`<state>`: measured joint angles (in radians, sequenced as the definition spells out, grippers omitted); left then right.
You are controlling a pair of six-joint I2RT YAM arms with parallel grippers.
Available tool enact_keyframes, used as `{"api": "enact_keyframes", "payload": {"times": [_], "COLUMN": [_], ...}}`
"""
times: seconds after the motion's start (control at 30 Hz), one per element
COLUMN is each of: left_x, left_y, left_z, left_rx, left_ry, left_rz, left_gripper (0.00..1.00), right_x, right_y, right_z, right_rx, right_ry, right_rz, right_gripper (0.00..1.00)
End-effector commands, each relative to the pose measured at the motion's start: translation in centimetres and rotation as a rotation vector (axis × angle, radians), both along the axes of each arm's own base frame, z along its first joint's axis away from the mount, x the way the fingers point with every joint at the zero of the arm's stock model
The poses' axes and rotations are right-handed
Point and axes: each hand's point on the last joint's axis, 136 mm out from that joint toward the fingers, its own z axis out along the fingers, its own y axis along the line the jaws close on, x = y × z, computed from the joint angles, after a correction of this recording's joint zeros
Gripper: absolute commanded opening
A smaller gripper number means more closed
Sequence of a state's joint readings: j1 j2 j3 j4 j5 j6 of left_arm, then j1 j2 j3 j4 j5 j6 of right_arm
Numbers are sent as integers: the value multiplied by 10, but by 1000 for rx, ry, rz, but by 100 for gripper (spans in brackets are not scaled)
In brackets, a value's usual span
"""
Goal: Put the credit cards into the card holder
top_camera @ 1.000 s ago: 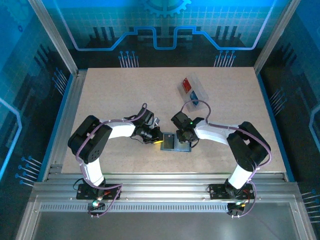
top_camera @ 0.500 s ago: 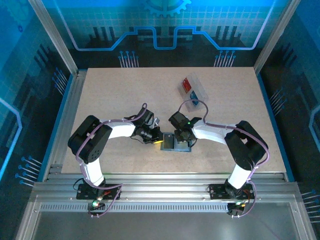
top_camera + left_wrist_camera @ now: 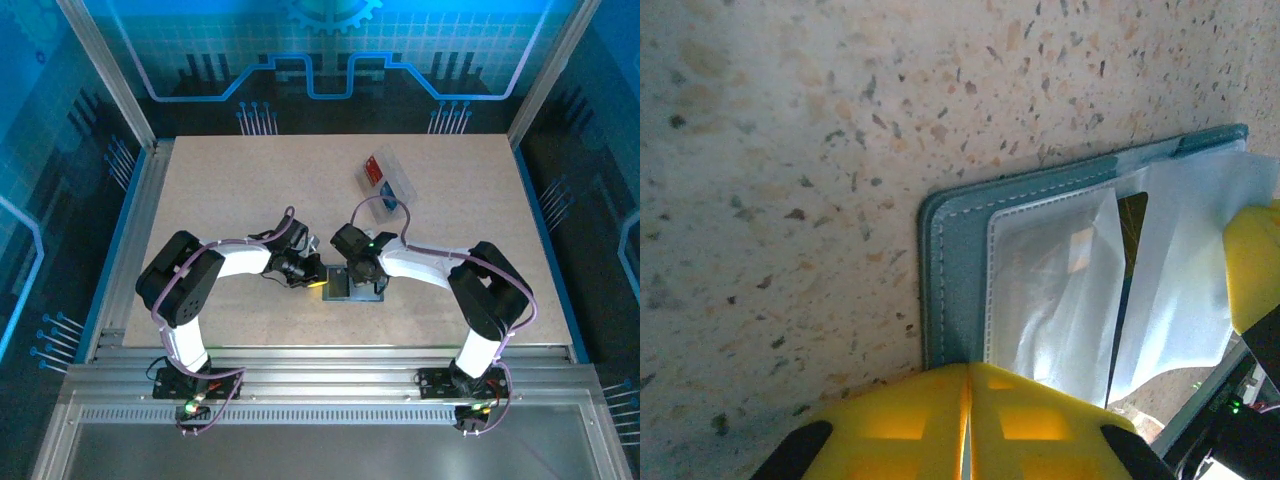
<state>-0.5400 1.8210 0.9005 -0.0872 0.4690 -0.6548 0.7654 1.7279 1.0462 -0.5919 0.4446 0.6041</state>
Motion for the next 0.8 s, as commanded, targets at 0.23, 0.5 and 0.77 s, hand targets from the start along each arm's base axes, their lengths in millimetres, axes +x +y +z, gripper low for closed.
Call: {"api": "enact_keyframes", "payload": {"times": [0.23,0.5,0.77], "left_x": [-22,-23,-23], "left_y": [9,9,8], "left_z": [-25,-24,-23], "left_rx": [69,66,62], "left_ry": [98,98,98], "left_rz": [-12,-14,-15], "left_gripper": [12,12,12], "right_x": [-1,3,4], "right_y": [-6,7,15], "right_z": [0,-2,-11], "right_rx": [-83,-43,40], "right_ry": [10,18,63], "right_rz": [2,51,56], "right_gripper": [29,26,24]}}
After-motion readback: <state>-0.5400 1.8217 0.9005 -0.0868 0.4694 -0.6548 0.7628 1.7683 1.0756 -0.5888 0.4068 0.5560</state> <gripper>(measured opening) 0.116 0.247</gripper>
